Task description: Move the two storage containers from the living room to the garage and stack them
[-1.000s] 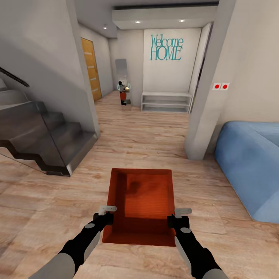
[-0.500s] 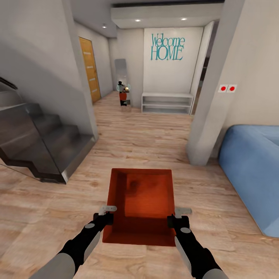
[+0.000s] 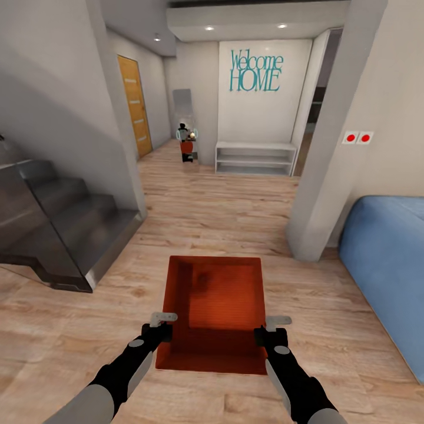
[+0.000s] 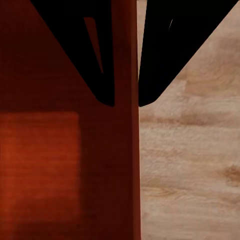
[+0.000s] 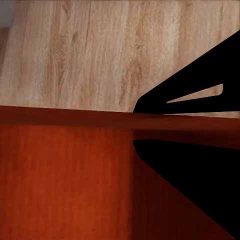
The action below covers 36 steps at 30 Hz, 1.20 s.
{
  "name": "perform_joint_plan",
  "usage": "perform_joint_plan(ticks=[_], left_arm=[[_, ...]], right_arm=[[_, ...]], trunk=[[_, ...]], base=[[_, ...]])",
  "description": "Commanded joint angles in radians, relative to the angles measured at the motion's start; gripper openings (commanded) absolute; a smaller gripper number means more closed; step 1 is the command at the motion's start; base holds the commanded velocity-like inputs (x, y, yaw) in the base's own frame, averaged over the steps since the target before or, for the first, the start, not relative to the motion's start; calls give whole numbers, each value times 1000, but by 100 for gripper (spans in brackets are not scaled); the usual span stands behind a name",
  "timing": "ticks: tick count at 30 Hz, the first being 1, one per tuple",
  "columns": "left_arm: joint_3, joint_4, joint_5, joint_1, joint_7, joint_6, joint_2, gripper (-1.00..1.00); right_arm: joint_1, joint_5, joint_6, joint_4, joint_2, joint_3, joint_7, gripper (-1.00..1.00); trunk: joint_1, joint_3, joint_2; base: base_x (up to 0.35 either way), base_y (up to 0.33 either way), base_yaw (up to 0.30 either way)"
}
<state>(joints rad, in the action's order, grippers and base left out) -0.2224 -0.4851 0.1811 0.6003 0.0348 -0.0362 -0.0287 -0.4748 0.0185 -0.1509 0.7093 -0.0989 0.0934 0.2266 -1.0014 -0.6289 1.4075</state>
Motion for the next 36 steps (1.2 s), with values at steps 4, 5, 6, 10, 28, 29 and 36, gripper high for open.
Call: perform_joint_plan(ticks=[4,5,6,10,28,29,36], left_arm=[[-9,0,9,0,8,-4,-2,-100],[-9,0,9,0,8,-4,-2,-100],[-9,0,9,0,8,-4,-2,-100],[-9,0,9,0,8,-4,-2,-100],[-9,0,9,0,8,-4,-2,-100],[-9,0,9,0,8,-4,-2,-100],[-10,0,9,0,8,-4,-2,-100]], right_arm=[[-1,17,-9,4,-28,-3,10,-100],[-1,17,-9,4,-28,-3,10,-100],[-1,17,-9,4,-28,-3,10,-100],[-1,17,-9,4,-28,-3,10,-100],[-1,17,-9,4,-28,-3,9,-100],[-1,17,-9,4,-28,-3,9,-100],[-1,17,-9,4,-28,-3,10,-100]], trunk=[[-1,-1,0],[-1,-1,0],[-1,-1,0],[-1,-1,0],[-1,-1,0],[-1,-1,0],[-1,-1,0]], base=[[337,0,0],[337,0,0],[337,0,0],[337,0,0],[337,0,0],[338,0,0],[338,0,0]])
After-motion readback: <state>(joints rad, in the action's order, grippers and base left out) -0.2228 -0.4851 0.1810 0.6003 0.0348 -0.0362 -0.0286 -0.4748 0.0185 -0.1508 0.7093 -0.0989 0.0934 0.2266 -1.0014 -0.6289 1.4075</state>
